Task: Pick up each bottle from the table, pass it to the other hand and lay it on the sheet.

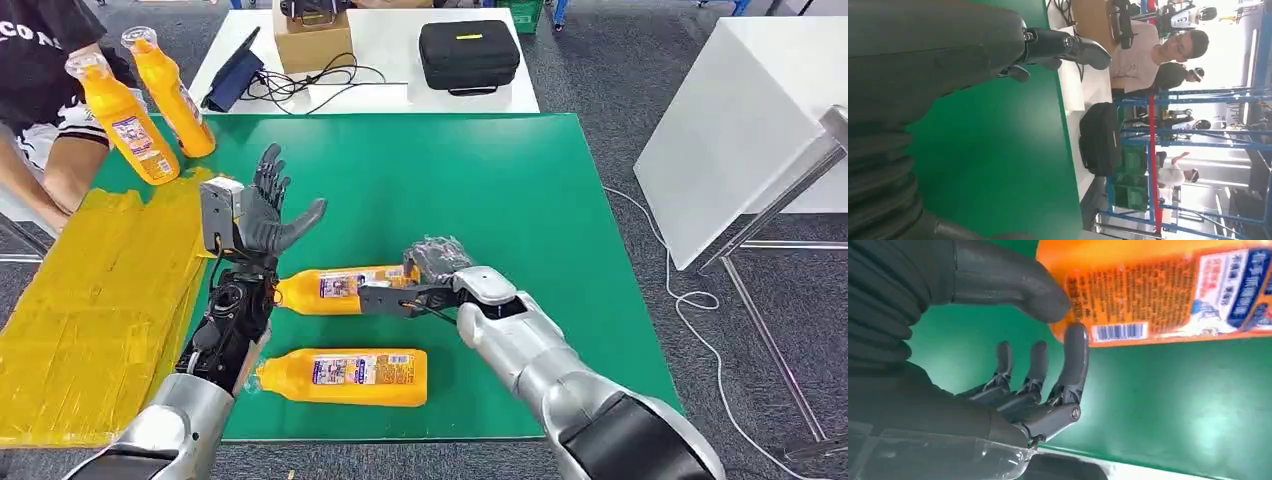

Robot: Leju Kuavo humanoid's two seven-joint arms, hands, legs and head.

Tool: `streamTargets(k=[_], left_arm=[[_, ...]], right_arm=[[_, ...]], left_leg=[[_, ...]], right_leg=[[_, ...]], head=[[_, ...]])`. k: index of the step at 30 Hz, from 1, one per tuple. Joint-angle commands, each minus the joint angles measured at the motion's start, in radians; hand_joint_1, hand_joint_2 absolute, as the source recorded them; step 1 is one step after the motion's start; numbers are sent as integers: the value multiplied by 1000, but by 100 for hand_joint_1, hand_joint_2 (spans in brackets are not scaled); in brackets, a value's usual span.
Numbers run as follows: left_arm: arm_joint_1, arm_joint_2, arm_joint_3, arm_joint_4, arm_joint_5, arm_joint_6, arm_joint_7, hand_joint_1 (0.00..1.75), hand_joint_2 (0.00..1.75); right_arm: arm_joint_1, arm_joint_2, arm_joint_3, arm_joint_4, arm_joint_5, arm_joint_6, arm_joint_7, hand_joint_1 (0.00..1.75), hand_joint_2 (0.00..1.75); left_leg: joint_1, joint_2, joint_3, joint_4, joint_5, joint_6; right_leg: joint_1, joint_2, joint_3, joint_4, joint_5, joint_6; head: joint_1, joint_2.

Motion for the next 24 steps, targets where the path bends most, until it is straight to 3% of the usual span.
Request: streamTargets(k=[1,17,24], left_arm=[[-35,-2,-15,25,8,-3,3,0,175],[-33,2,-3,45,13,-5,8,0,175],[-39,-1,1,71,19,-3,3,0,175]], right_arm=[[-29,-5,6,76,8,15,2,0,175],[-29,15,13,69,23,8,7,0,175],[-36,35,7,62,10,2,-38,0,175]], left_leg=[[0,-1,3,0,-1,-1],[0,0,4,0,0,0],[0,0,5,0,-1,-1]], right_leg=[[0,-2,4,-1,-2,1],[0,-1,4,0,-1,0],[0,-1,6,0,-2,0]], head=[[0,0],[0,0],[0,0]])
